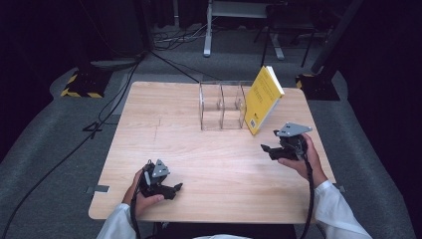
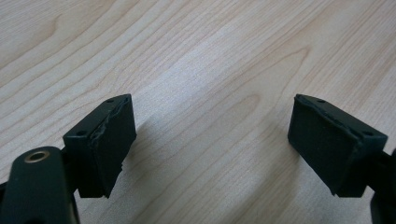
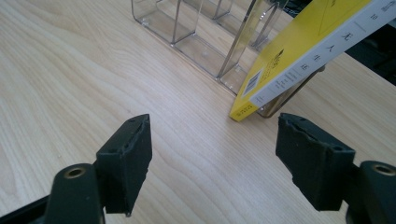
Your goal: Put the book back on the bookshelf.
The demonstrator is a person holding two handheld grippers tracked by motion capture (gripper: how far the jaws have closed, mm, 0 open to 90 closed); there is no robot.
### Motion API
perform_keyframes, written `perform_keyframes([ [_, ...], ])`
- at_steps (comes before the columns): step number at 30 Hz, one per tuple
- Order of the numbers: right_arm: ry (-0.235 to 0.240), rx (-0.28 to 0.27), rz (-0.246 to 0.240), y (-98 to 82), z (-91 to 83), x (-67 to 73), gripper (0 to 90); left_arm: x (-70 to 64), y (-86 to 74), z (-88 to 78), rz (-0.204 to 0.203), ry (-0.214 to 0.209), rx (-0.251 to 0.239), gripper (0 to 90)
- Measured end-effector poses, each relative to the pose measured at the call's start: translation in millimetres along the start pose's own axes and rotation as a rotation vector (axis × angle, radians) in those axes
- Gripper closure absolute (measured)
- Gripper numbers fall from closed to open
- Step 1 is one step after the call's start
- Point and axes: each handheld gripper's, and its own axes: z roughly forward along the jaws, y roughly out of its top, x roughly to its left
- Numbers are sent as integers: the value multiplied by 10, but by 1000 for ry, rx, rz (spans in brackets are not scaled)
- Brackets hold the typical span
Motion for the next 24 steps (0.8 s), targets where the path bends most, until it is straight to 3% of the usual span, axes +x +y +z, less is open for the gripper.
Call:
perform_keyframes([
  [11,-12,0,-40,-157,-142,76,282,0,0,0,0,0,0,157],
  [24,-32,26,-73,-482,-286,100,277,1,4,5,-3,0,-1,153],
])
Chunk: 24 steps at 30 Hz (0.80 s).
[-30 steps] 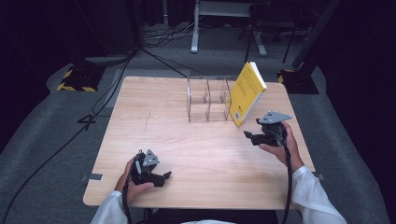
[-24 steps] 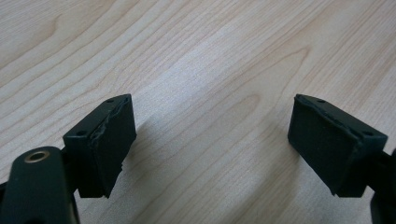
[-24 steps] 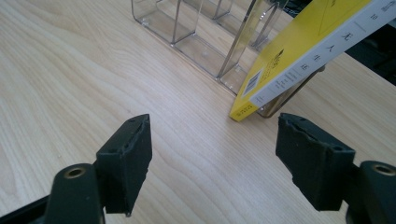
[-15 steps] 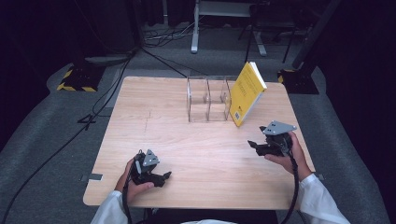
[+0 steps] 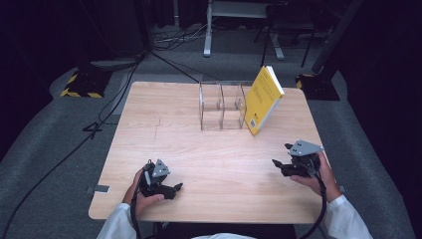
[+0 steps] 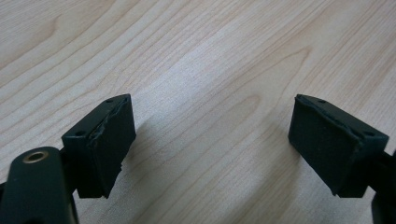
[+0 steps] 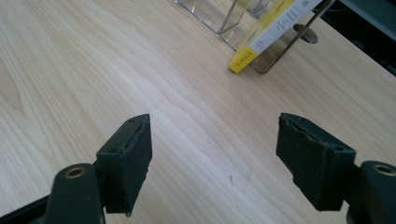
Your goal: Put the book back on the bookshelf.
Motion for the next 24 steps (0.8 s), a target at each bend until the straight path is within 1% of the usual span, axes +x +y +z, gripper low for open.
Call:
perform_keyframes([
  [4,18,2,-4,-128,-36,19,275,0,0,0,0,0,0,153],
  [5,18,2,-4,-128,-36,19,275,0,0,0,0,0,0,153],
  [7,29,18,4,-217,-51,36,274,0,0,0,0,0,0,153],
  [8,29,18,4,-217,-51,36,274,0,0,0,0,0,0,153],
  [10,31,21,20,-281,-63,42,274,0,0,0,0,0,0,153],
  [12,35,19,43,-390,-77,47,274,0,0,0,0,0,0,153],
  [13,35,19,43,-390,-77,47,274,0,0,0,0,0,0,153],
  [14,38,24,57,-463,-76,54,274,0,0,0,0,0,0,153],
  [15,38,24,57,-463,-76,54,274,0,0,0,0,0,0,153],
  [18,37,43,61,-565,-76,65,274,0,0,0,0,0,0,153],
  [20,35,52,80,-653,-83,70,274,0,0,0,0,0,0,153],
  [21,35,52,80,-653,-83,70,274,0,0,0,0,0,0,153],
  [23,36,57,93,-739,-93,76,276,0,0,0,0,0,0,153],
  [24,36,57,93,-739,-93,76,276,0,0,0,0,0,0,153],
])
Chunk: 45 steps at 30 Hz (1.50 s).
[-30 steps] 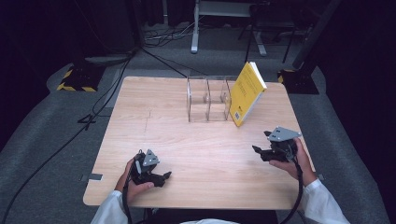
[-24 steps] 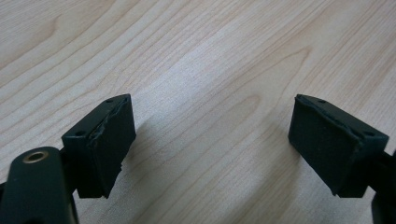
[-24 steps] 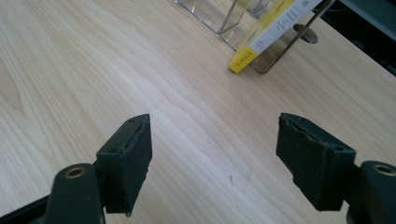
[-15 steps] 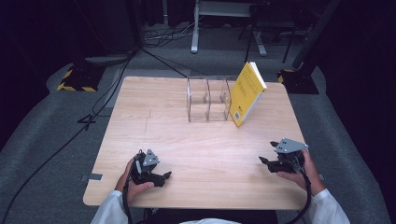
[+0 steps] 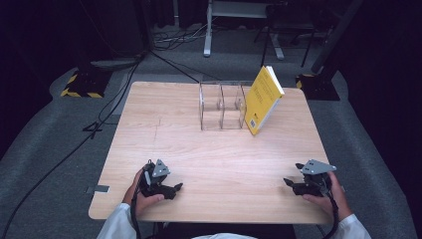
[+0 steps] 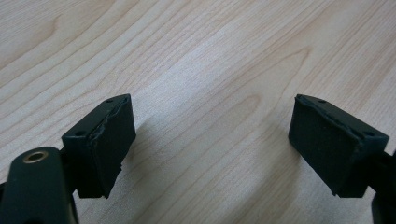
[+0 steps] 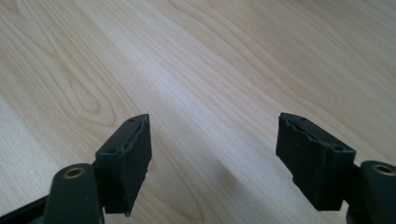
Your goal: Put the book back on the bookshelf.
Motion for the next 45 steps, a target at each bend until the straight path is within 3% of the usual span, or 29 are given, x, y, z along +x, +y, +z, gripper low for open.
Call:
perform_keyframes([
  [7,14,13,50,-222,10,-27,272,0,0,0,0,0,0,153],
  [9,37,-5,87,-293,-19,-57,272,0,0,0,0,0,0,153],
  [14,36,-50,169,-487,-98,-116,238,0,1,1,-1,1,0,153],
  [19,28,-31,238,-586,-165,-206,211,2,3,3,1,-1,2,152],
  [45,18,-32,242,-603,-181,-198,211,9,14,13,7,-4,2,151],
])
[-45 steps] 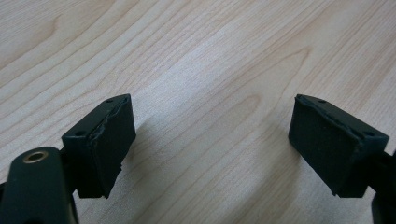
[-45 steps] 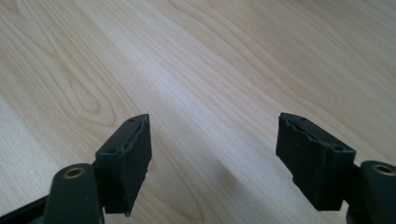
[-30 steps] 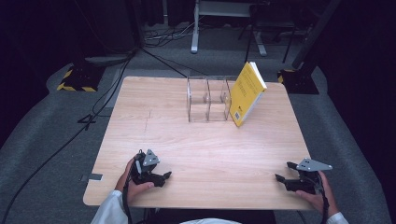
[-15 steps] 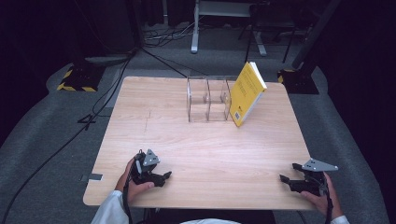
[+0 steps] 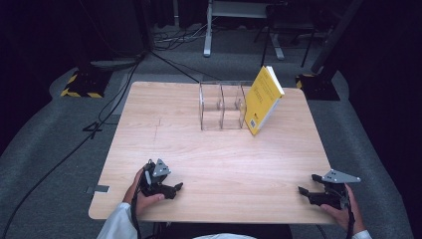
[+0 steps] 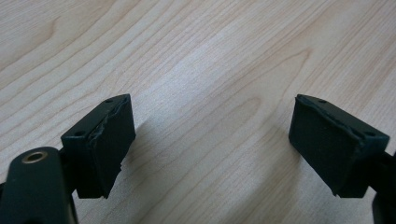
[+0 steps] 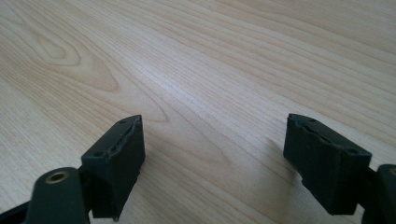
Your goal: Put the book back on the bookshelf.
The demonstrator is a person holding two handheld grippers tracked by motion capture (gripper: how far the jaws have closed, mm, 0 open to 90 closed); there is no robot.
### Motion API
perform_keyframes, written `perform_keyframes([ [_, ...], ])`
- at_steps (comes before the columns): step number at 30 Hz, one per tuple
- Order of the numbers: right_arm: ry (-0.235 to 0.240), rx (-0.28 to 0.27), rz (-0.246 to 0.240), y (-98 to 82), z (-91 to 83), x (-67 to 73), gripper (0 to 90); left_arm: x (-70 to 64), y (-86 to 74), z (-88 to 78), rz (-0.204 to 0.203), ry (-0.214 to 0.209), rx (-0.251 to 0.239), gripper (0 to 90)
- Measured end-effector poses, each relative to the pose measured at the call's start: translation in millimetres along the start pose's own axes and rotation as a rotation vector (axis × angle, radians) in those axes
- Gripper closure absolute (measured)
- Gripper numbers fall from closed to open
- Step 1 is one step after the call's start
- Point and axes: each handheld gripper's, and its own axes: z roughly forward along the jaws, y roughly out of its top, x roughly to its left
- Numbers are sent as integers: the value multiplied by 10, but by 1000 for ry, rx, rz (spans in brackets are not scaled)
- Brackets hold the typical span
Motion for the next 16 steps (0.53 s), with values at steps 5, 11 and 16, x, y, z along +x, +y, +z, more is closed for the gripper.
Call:
perform_keyframes([
  [5,0,0,0,0,0,0,211,-1,3,3,-3,2,1,150],
  [11,0,0,0,0,0,0,211,-1,3,3,-4,2,0,150],
  [16,1,0,1,0,0,-1,211,5,7,6,1,3,0,150],
])
